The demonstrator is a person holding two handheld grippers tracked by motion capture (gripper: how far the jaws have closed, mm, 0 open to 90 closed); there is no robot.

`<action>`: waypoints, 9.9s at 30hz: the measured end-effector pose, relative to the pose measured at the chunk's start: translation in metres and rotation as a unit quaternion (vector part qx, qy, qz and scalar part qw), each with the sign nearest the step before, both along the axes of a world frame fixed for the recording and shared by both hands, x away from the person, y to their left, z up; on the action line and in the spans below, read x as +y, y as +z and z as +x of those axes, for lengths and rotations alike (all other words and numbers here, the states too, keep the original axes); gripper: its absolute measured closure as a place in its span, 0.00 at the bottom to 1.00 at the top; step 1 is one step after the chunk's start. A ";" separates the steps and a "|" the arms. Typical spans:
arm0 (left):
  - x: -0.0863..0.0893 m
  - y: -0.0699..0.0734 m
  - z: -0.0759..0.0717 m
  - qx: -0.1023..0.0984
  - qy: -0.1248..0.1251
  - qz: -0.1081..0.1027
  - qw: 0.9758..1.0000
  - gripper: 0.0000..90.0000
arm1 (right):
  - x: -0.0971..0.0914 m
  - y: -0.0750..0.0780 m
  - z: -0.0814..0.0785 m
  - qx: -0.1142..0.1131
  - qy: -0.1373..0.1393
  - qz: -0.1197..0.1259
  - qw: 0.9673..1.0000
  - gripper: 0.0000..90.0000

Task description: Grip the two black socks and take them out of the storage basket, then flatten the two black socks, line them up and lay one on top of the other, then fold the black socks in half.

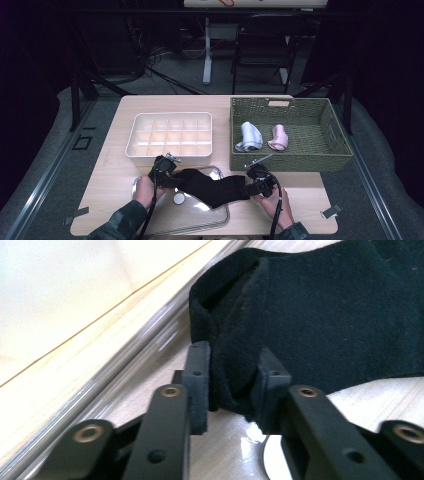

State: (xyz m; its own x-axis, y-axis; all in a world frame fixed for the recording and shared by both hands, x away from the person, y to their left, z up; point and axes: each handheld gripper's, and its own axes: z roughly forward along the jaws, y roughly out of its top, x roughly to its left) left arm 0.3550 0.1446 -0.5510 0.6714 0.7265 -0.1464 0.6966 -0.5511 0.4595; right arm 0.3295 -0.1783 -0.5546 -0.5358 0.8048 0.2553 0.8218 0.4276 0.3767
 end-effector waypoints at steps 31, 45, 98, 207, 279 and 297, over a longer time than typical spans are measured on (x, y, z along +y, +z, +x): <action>-0.011 0.002 -0.014 -0.005 -0.020 -0.014 1.000 0.88 | -0.024 0.033 -0.005 -0.022 -0.005 0.041 0.999 0.87; -0.012 0.000 -0.018 -0.005 -0.021 -0.023 0.999 0.88 | -0.024 0.048 -0.012 -0.031 0.011 0.051 0.998 0.87; -0.037 -0.001 -0.021 -0.005 -0.030 -0.043 0.999 0.88 | 0.009 0.084 -0.014 -0.071 0.073 0.083 0.991 0.87; -0.051 -0.002 -0.010 0.037 -0.049 -0.051 0.997 0.76 | 0.026 -0.002 0.000 0.030 0.046 0.018 0.998 0.91; -0.062 -0.003 -0.012 0.048 -0.060 -0.084 0.994 0.86 | 0.048 0.064 -0.013 -0.090 0.098 0.118 0.984 0.98; -0.048 0.007 -0.005 0.074 -0.060 -0.080 0.992 0.62 | 0.076 0.033 -0.013 -0.065 0.140 0.096 0.983 0.98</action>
State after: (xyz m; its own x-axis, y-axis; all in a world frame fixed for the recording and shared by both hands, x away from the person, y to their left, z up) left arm 0.3502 0.0963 -0.5435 0.7145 0.6018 -0.3568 0.6963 -0.5622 0.4461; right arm 0.3165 -0.1026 -0.5221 -0.7679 0.5646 0.3025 0.6213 0.5417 0.5661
